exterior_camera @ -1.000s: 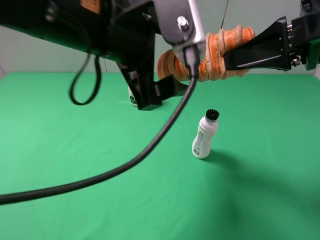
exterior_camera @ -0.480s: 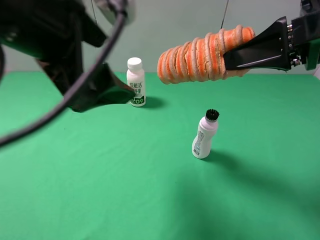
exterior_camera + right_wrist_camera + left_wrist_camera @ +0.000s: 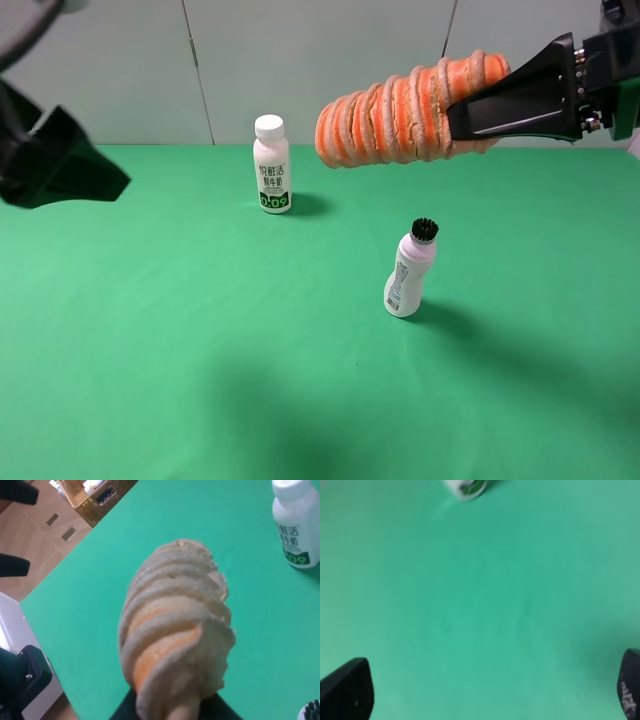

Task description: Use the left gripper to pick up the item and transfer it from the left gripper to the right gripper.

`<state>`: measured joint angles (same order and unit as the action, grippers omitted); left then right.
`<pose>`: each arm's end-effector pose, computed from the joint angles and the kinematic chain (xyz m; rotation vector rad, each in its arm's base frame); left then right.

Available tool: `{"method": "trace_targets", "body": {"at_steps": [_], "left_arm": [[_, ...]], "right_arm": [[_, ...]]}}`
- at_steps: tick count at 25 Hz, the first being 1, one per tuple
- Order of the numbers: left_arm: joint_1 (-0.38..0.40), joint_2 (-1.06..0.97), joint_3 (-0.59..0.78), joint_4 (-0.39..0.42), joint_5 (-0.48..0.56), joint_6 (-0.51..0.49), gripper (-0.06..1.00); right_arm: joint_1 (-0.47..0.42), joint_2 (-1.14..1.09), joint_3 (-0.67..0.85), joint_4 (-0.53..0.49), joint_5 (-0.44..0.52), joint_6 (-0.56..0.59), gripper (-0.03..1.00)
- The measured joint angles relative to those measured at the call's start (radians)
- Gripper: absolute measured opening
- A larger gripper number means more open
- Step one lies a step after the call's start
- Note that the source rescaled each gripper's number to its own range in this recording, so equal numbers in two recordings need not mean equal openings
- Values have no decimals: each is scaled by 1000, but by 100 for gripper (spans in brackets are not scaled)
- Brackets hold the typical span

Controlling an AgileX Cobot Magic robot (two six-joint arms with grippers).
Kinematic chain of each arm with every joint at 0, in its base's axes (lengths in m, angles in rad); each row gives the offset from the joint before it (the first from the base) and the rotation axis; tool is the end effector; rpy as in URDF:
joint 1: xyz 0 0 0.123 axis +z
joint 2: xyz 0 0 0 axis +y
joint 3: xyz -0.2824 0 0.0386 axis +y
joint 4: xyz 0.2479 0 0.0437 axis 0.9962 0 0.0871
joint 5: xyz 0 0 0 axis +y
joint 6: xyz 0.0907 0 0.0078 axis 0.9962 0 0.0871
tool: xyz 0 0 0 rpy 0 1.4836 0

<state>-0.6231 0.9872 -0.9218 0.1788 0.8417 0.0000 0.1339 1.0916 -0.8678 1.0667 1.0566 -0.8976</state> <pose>0.1604 -0.1004 0.3418 0.8030 2.2351 -0.0826 0.1835 0.0948 0.3349 -0.7214 2.1347 1.0120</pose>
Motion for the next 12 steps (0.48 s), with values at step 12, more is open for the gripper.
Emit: {"method": "trace_targets", "body": {"at_steps": [12], "left_arm": [[37,-326,231,0,63,-254,97]], "right_arm": [[0,0,0,-16,0,0,2]]}}
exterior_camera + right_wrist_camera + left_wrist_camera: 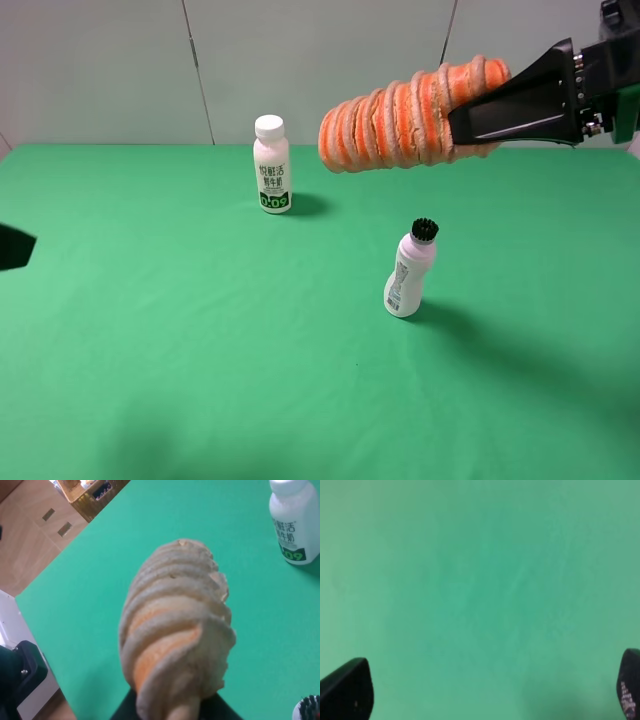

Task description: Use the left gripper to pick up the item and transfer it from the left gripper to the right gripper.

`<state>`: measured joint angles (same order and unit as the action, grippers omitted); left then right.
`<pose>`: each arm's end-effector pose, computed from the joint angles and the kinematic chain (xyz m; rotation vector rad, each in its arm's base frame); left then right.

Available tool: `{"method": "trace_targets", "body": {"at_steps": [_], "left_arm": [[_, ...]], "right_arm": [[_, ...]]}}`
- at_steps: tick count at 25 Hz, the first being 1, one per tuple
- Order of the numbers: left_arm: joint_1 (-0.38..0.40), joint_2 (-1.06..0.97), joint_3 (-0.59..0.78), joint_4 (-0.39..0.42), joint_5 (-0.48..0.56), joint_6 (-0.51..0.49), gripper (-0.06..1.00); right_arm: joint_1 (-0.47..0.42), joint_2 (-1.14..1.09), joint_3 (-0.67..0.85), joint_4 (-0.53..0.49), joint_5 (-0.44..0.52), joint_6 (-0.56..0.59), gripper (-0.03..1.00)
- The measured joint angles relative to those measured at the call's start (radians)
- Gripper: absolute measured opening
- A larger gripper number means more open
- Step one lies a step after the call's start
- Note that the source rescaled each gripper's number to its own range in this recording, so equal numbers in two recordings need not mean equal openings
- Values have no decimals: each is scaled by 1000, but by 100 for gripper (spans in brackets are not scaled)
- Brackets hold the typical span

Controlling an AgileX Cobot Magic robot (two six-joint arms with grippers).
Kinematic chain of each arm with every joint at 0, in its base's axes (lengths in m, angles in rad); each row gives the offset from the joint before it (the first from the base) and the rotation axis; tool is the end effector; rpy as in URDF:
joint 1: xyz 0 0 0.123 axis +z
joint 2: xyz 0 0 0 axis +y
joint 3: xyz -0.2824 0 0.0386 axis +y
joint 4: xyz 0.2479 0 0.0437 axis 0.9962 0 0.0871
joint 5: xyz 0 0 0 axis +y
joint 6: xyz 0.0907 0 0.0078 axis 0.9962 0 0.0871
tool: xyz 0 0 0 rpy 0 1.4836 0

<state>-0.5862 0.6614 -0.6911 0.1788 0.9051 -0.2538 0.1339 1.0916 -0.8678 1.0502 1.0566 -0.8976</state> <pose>0.0998 -0.0510 0.3145 0.4495 2.3064 -0.1950 0.1834 0.0941 0.3338 -0.7325 2.1429 0.9957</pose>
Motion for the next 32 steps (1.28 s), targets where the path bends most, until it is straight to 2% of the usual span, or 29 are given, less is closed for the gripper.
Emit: {"method": "trace_targets", "body": {"at_steps": [7,15,26,32], "left_arm": [[0,-162,60,0,101,-90,97],[0,-348,164,11,166,-115,97],[0,-633,206,17,171,-57,97],[0,-665,209,17,171,1,97]], "right_arm": [[0,0,0,-1,-1,0,2],[0,0,0,-13,-7,0,2],[0,0,0,-36,-15,5,0],[0,0,0,-36,-22,45,0]]}}
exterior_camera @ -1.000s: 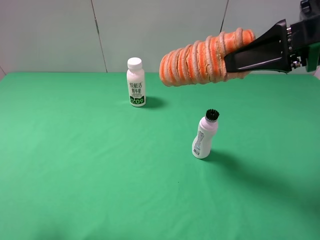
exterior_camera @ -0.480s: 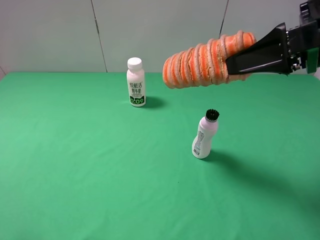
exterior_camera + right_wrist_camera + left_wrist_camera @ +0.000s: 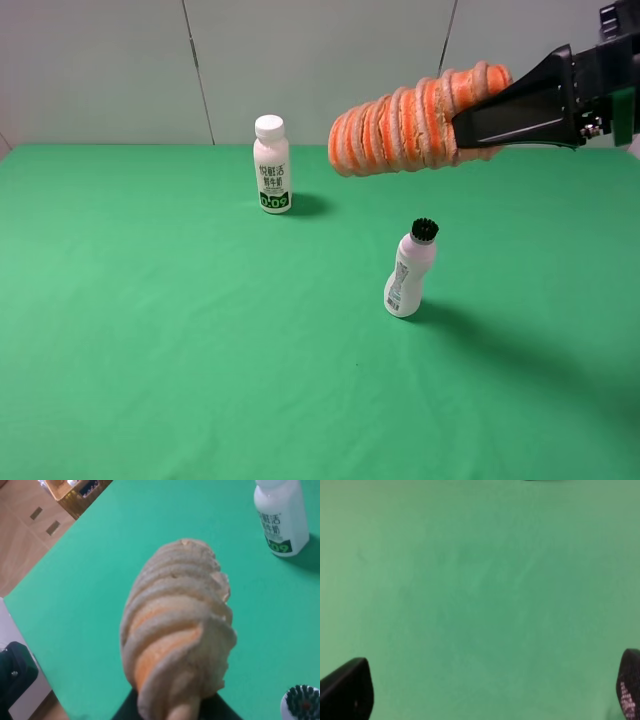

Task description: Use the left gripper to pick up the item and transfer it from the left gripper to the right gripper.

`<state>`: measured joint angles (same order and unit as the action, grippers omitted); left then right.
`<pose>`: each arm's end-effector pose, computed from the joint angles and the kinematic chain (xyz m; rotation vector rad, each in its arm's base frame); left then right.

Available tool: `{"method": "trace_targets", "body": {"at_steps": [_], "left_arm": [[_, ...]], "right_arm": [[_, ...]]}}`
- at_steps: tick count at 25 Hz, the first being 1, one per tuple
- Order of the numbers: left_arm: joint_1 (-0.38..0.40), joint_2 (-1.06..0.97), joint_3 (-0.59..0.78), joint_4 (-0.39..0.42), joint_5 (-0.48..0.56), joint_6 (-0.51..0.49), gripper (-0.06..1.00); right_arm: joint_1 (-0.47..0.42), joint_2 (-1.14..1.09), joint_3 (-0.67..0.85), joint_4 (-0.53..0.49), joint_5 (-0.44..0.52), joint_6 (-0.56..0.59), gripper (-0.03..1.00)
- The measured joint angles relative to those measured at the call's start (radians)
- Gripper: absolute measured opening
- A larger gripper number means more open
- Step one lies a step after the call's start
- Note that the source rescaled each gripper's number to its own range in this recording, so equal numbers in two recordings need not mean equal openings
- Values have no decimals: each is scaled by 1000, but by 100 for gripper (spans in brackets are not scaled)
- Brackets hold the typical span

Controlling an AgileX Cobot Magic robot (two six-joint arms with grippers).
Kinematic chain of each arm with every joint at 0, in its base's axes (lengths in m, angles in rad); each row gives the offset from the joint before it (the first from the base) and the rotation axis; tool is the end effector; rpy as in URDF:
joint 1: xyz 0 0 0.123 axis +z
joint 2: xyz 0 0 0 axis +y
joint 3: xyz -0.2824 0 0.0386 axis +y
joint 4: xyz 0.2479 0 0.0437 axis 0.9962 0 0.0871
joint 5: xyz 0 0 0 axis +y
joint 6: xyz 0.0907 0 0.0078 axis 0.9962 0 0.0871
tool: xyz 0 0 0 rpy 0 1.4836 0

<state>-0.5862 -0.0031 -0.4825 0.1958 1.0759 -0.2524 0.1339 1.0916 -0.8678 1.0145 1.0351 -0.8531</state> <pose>0.0046 0.0157 0.2724 0.3348 2.0426 -0.2826 0.1851 0.0921 0.3317 -0.6946 2.1788 0.9663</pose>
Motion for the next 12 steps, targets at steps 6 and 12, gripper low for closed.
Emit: {"method": "trace_targets", "body": {"at_steps": [6,12], "left_arm": [[0,0,0,1,0,8,97],[0,0,0,1,-1,8,97]], "right_arm": [[0,0,0,0,-1,25,0],[0,0,0,0,-1,29,0]]}}
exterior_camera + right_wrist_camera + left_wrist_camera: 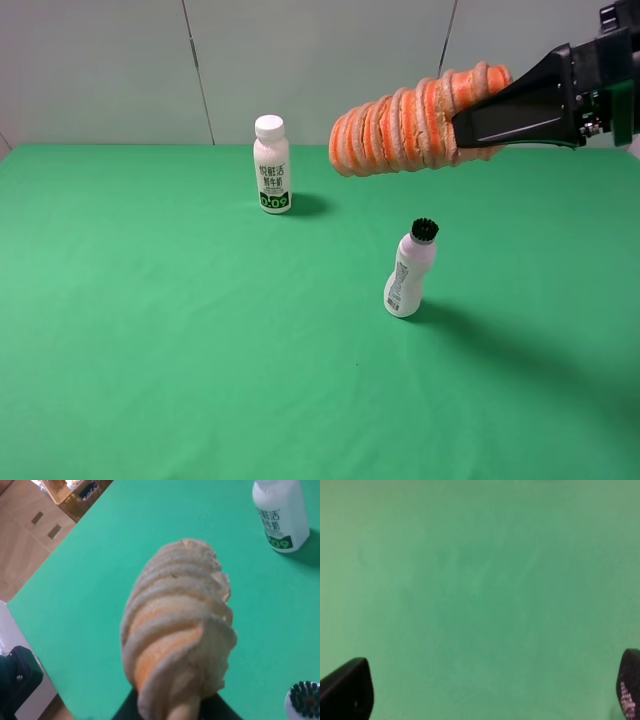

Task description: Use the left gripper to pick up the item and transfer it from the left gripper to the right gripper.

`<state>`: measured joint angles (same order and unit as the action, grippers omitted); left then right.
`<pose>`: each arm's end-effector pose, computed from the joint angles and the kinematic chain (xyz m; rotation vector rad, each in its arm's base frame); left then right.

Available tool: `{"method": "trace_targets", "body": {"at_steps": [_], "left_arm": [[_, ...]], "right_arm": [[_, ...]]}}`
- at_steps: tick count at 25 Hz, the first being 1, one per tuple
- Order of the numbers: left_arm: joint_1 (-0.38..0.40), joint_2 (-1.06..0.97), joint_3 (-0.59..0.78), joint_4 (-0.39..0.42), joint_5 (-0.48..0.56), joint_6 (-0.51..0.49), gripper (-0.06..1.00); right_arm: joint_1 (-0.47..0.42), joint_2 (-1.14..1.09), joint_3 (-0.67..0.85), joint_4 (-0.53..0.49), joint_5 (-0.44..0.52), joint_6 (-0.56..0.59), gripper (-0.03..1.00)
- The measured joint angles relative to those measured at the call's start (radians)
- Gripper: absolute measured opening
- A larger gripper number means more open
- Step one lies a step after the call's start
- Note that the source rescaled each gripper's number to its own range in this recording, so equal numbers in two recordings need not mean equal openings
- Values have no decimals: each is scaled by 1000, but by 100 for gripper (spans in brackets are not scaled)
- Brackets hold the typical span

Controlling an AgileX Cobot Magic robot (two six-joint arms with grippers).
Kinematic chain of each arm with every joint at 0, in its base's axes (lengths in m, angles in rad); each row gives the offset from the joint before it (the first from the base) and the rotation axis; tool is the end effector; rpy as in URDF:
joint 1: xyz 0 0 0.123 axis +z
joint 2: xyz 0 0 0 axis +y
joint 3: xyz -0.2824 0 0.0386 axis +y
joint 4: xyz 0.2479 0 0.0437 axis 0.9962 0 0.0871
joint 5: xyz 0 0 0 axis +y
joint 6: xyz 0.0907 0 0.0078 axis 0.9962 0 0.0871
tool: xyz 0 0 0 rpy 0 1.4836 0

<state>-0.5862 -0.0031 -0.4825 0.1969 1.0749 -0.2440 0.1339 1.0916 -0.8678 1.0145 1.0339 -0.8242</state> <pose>0.0047 0.0157 0.2725 0.3431 2.0395 -0.2765 0.1852 0.0920 0.3317 -0.6639 2.1940 0.9801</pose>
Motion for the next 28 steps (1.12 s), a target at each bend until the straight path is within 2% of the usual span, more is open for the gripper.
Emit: {"method": "trace_targets", "body": {"at_steps": [2,5,10,15,19,21,25,28], "left_arm": [[18,0,1,0,-1,0,97],[86,0,1,0,-1,0,97],[286,0,1,0,-1,1,97],[470,0,1,0,-1,1,97],[611,0,1,0,-1,1,97],[677,0,1,0,-1,1,97],[770,0,1,0,-1,1,97],[808,0,1,0,-1,1,97]], "right_arm": [[0,0,0,0,0,0,0],[0,0,0,-3,0,2,0],[0,0,0,-47,-8,18,0],[0,0,0,-111,-56,76,0],[0,1,0,-155,-112,155,0],[0,1,0,-190,-146,229,0],[0,9,0,-296,-212,342,0],[-3,46,-12,-348,-221,396,0]]}}
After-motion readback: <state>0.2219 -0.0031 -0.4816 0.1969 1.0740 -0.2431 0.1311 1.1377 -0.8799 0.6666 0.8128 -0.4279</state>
